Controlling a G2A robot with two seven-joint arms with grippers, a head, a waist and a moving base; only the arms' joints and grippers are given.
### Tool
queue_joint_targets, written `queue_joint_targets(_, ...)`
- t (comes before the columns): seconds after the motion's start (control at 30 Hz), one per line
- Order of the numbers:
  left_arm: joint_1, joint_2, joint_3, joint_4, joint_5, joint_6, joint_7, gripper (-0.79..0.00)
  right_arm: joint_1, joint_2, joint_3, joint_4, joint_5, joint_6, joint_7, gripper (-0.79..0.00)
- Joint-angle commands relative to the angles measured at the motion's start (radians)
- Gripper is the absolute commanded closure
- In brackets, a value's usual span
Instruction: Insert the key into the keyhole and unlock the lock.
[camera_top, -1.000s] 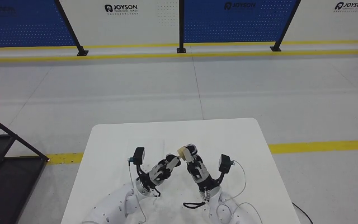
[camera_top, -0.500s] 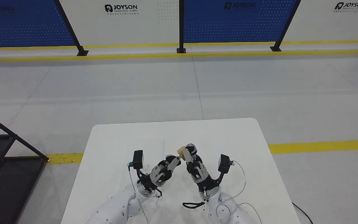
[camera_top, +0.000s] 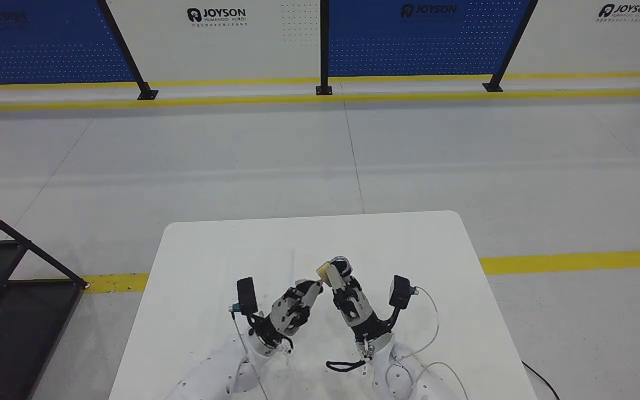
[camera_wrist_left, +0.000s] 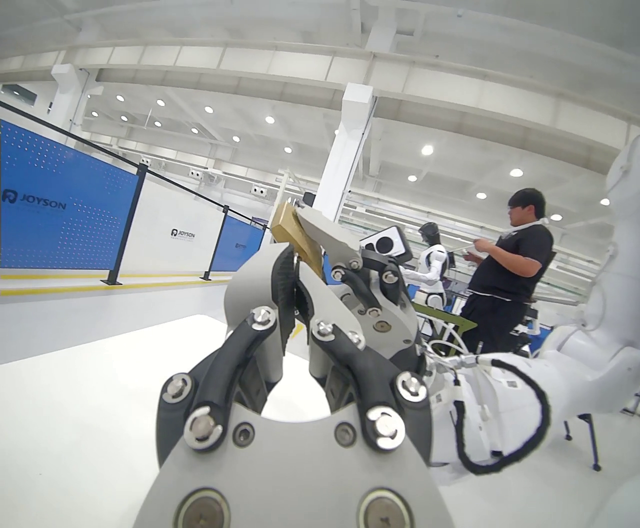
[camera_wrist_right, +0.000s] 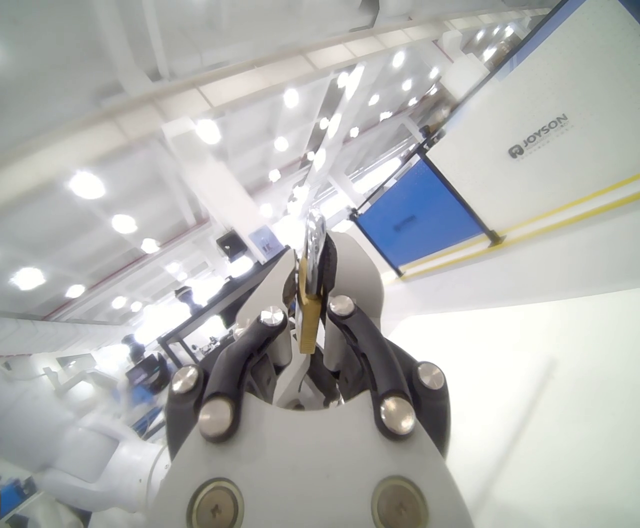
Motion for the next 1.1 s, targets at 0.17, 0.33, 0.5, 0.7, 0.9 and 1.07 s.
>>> queue_joint_targets(0.17,-0.003,-0.016,0.006,0.016,0.047,0.076,0.049,0.000,0.001,-0.001,0.000,0.000,-0.001,-0.001,0.001,0.000)
queue_joint_targets(0.33,0.001,-0.025,0.007,0.018,0.058,0.130,0.065,0.000,0.000,-0.001,0.000,0.000,-0.004,-0.002,0.002,0.000)
queue_joint_targets(0.5,0.002,-0.031,0.003,0.017,0.062,0.143,0.066,0.000,-0.002,-0.001,0.000,-0.001,-0.004,-0.002,0.002,0.000)
queue_joint_targets(0.7,0.010,-0.036,-0.010,0.009,0.090,0.210,0.071,0.000,-0.007,0.000,0.001,-0.005,-0.009,-0.004,0.000,0.000)
queue_joint_targets(0.9,0.019,-0.042,-0.015,-0.001,0.120,0.271,0.077,0.000,-0.010,0.000,0.001,-0.007,-0.011,-0.007,-0.001,0.000)
queue_joint_targets(1.07,0.022,-0.046,-0.022,-0.002,0.151,0.328,0.083,0.000,-0.011,0.000,0.002,-0.007,-0.011,-0.007,0.000,0.000)
